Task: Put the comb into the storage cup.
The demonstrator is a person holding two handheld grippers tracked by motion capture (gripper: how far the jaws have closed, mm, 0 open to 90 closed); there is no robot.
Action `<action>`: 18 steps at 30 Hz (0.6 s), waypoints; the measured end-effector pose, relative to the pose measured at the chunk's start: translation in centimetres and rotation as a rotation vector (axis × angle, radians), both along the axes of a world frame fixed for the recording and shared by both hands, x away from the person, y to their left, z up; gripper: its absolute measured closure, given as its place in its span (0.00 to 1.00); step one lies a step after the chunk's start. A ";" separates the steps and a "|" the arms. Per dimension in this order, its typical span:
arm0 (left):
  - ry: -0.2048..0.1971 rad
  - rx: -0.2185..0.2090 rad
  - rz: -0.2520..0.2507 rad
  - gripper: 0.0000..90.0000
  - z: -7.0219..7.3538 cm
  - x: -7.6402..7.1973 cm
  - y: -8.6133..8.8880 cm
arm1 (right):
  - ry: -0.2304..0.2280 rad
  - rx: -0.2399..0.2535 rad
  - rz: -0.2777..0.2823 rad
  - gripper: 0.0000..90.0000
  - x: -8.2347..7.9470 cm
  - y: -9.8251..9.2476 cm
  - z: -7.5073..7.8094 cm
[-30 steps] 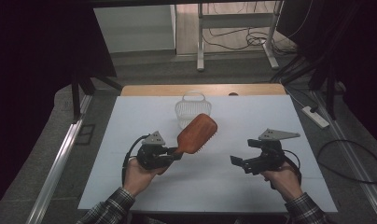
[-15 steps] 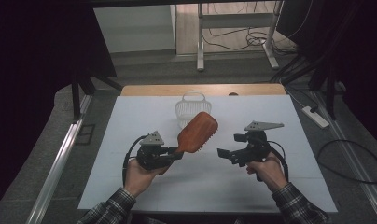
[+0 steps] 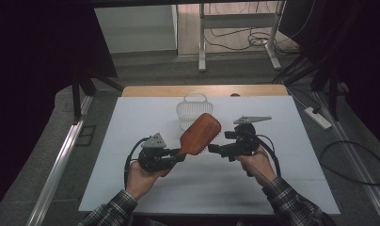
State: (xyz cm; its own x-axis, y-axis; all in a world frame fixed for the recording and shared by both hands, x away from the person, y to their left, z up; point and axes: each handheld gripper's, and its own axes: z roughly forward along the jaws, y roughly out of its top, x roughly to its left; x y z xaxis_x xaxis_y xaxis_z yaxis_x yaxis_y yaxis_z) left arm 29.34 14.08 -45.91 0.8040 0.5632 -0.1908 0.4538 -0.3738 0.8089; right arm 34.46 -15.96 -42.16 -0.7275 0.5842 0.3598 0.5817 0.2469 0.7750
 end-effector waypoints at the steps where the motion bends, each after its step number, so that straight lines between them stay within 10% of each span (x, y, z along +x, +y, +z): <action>1: 0.000 -0.002 0.000 0.79 0.0 0.0 0.0 | 0.005 0.010 0.001 0.00 0.1 0.2 0.0; 18: -0.011 -0.023 -0.001 0.79 0.1 -0.2 0.0 | 0.066 0.059 0.007 0.00 1.6 2.7 -0.1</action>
State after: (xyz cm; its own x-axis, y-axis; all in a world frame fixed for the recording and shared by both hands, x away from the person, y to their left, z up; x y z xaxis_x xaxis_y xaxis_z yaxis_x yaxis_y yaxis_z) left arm 29.14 14.08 -45.76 0.8065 0.5581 -0.1950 0.4447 -0.3554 0.8222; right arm 36.07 -13.23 -42.28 -0.7048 0.5558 0.4409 0.6304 0.2057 0.7485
